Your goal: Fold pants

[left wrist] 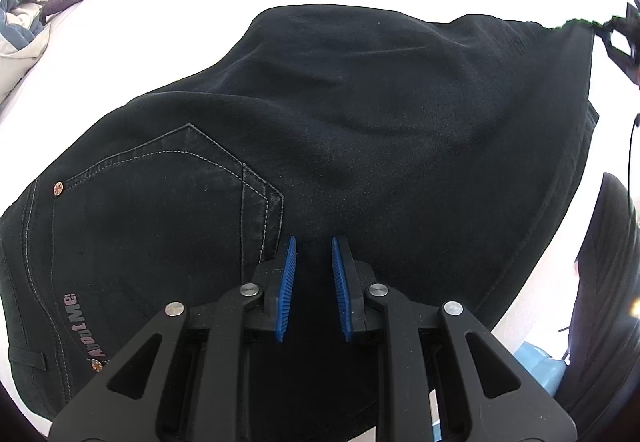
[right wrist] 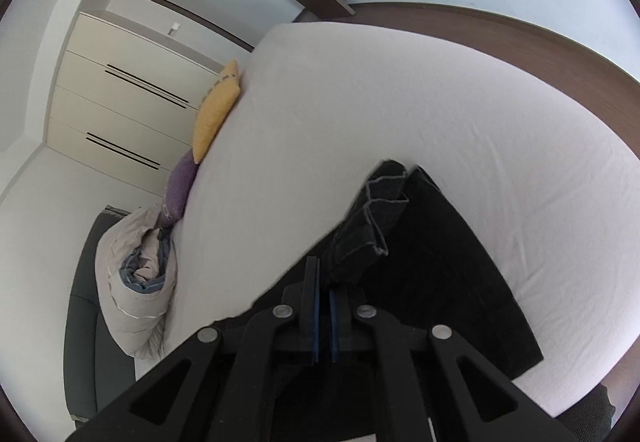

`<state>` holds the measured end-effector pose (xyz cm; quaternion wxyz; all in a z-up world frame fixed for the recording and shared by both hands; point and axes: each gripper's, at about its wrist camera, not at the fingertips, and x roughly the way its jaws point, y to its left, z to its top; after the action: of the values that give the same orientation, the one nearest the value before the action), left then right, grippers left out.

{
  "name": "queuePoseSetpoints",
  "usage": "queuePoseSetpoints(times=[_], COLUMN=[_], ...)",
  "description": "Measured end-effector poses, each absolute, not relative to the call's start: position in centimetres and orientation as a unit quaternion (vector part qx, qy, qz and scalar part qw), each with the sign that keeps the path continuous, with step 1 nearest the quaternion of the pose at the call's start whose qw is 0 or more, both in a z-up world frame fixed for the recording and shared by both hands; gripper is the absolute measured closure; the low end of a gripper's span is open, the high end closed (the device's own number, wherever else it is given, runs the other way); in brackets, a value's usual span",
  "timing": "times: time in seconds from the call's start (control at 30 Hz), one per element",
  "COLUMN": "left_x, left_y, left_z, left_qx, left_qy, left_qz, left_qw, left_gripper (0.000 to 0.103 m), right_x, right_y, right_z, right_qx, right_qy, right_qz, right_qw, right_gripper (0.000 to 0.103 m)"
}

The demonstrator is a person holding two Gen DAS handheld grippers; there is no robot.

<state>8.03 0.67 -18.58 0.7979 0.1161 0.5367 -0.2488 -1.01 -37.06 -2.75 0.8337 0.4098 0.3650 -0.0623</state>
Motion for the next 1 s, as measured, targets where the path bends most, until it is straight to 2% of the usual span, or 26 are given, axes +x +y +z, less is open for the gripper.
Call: queuePoseSetpoints(times=[0.23,0.43,0.53,0.7,0.83,1.0], left_x=[8.5,8.8,8.5,8.3,8.0,7.3], left_y=[1.2,2.2,2.2,1.8,0.8,0.1], left_z=[-18.4,-18.3,-18.3,-18.3,-17.4,-16.9], left_qx=[0.1,0.082,0.089,0.097,0.124,0.143], left_qy=[0.54,0.539,0.535,0.538,0.541,0.538], left_qz=[-0.249,-0.25,-0.25,-0.252,-0.253,-0.253], left_qw=[0.798,0.8,0.802,0.798,0.793,0.791], left_gripper=[0.085,0.085,0.085,0.085,0.085,0.085], right_x=[6.6,8.4,5.2,-5.3,-11.7,-12.9], right_y=[-32.7,-30.1,-32.6,-39.1,-40.5,-40.5], right_z=[5.2,7.6,5.1,-4.1,-11.2,-12.2], right_qx=[0.346,0.295,0.323,0.407,0.467,0.479], right_qy=[0.331,0.304,0.298,0.332,0.376,0.384], right_qz=[0.042,0.094,0.065,-0.057,-0.144,-0.162], right_qw=[0.877,0.901,0.896,0.849,0.787,0.773], right_gripper=[0.098,0.098,0.098,0.098,0.098,0.098])
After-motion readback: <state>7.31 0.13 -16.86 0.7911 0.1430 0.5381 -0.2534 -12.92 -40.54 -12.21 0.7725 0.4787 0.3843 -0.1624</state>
